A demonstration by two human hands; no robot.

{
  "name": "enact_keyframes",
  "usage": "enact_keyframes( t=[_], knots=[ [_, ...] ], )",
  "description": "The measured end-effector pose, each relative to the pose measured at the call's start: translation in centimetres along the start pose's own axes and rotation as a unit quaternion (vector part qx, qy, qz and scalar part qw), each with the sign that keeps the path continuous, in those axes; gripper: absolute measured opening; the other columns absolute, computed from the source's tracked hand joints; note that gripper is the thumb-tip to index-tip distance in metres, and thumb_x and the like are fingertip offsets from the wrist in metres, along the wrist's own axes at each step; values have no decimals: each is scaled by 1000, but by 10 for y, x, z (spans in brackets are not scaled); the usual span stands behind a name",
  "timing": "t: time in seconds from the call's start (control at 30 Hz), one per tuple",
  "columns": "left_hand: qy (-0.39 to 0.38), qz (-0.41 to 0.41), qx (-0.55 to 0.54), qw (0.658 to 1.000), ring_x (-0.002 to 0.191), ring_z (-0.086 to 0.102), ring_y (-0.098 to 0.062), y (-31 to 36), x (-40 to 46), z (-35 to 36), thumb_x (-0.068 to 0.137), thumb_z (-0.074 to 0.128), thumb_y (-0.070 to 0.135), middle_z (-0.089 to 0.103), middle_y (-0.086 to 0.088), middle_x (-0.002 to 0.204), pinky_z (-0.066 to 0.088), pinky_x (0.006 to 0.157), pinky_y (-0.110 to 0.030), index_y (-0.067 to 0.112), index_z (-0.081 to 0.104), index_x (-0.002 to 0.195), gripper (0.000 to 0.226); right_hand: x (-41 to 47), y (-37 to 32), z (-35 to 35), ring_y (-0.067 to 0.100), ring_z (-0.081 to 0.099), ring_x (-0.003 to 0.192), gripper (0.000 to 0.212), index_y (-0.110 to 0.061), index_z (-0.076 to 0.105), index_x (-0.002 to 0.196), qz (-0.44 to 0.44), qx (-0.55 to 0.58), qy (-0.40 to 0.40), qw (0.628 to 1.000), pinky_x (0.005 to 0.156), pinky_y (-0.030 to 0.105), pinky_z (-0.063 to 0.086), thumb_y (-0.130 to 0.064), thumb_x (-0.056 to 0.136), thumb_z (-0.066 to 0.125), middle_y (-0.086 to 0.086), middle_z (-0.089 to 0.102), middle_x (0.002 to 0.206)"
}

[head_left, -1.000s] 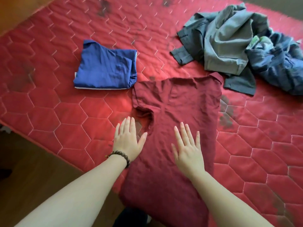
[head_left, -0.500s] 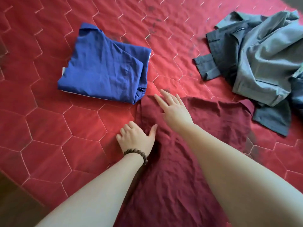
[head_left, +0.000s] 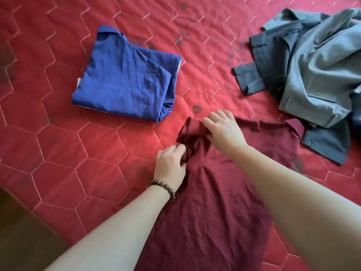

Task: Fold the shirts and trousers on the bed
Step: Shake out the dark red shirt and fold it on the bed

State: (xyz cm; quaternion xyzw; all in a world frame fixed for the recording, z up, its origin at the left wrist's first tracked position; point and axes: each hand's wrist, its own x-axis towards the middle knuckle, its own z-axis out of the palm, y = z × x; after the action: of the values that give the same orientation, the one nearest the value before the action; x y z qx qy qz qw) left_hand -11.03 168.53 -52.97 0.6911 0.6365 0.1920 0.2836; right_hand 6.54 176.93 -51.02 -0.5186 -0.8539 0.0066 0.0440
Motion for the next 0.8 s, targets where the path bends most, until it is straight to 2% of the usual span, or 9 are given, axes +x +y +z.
enact_keyframes(
  t=[0.13,0.2,0.27,0.33,0.4,0.53,0.63,0.73,0.8],
  knots=[
    [54,159,50,984,98,51,-21,20,-19,5,55,62,1,64,6,89,32,82,-33,22,57,71,27,-71,28,-8,33,54,99,20,-10,62,90,-18,-49,27,998,102,48,35,-13,70,60,12,61,102],
    [-2,249,56,967,113,50,-20,21,-34,17,55,68,3,66,2,113,33,95,-37,21,64,86,36,-110,39,-6,34,52,115,25,-15,68,97,-11,-64,-44,997,108,54,33,-15,77,54,13,60,119],
    [-90,298,102,945,130,44,-19,19,-47,27,56,74,12,53,1,138,26,108,-40,22,60,117,63,-138,44,-2,35,49,124,34,-22,71,108,27,-55,-127,990,108,57,31,-11,77,62,12,54,132],
    [-141,260,165,941,143,28,-19,13,-55,31,59,73,20,31,2,154,16,117,-44,23,39,142,89,-147,41,-1,36,50,121,44,-26,67,117,124,-4,-155,980,104,51,37,-5,78,65,12,52,133],
    [-168,193,200,946,147,13,-20,6,-56,32,64,72,25,17,2,159,11,119,-46,22,23,150,99,-143,29,-5,37,53,112,43,-23,59,126,245,90,-138,955,93,43,44,-6,86,55,11,54,125],
    [-166,178,223,944,140,33,-25,-5,-54,41,61,74,11,36,-5,152,31,112,-46,12,39,144,90,-120,9,-2,36,50,116,42,-11,44,128,443,224,-138,857,92,42,41,-30,93,56,15,52,124],
    [-142,174,201,954,135,42,-25,-6,-47,45,59,71,4,45,-9,146,36,109,-45,12,47,139,84,-104,6,7,37,51,116,51,-5,42,119,500,241,-142,819,92,43,42,-39,88,64,17,54,122],
    [-133,185,207,951,137,39,-25,-5,-39,47,69,65,19,42,-7,149,28,112,-43,16,42,143,77,-94,7,15,36,51,115,36,-7,46,118,492,248,-107,828,89,40,40,-30,93,58,17,53,123],
    [-131,201,222,945,138,38,-24,-4,-35,49,74,59,14,41,-5,149,26,112,-42,17,41,144,73,-93,9,18,35,54,107,24,-9,48,114,477,277,-61,832,83,37,41,-22,95,54,16,58,117]
  ],
)
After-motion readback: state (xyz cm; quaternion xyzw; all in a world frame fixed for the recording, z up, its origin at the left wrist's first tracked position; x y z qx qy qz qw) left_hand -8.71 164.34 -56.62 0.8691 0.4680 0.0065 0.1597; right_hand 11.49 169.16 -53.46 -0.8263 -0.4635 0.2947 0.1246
